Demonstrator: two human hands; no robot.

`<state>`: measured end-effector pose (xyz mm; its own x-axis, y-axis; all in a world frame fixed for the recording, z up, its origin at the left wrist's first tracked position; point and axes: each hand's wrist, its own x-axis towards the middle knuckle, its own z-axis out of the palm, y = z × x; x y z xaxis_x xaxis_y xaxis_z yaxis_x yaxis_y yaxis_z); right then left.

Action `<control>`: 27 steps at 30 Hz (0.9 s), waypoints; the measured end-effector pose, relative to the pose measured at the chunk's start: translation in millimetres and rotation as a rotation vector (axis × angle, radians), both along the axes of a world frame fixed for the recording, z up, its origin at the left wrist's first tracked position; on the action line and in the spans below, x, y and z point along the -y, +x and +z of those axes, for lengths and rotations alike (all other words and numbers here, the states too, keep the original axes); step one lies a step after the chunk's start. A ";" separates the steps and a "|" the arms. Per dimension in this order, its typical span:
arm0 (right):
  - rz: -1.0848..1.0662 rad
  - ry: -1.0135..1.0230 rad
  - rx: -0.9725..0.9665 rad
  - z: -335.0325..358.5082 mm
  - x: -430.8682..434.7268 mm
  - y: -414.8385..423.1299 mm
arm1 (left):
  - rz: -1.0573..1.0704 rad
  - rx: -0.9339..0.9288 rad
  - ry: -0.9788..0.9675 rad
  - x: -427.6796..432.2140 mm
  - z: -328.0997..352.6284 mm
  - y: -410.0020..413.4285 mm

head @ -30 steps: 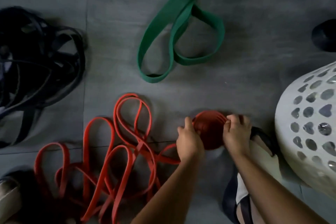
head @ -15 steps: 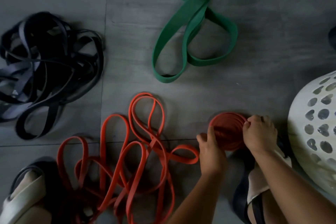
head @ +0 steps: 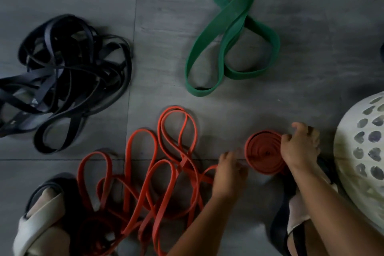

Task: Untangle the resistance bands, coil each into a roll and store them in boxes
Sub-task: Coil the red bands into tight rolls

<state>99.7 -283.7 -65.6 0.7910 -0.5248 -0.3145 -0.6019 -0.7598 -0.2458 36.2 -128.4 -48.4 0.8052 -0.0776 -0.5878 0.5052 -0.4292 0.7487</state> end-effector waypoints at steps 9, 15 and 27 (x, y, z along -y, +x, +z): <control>0.412 0.456 -0.138 -6.8 -133.2 -12.3 | 0.159 -0.038 0.571 -135.7 -16.2 19.4; 0.319 0.616 -0.203 3.7 -199.6 -33.0 | 0.387 -0.140 0.197 -119.5 -2.3 8.8; 0.651 0.785 0.189 194.8 -187.6 -29.7 | 0.586 0.073 -0.376 -156.8 168.0 -9.3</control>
<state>70.0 -96.1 129.2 0.9202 0.3207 -0.2246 -0.0323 -0.5095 -0.8599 26.9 28.3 119.6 0.8131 0.1940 -0.5489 0.5169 0.1932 0.8340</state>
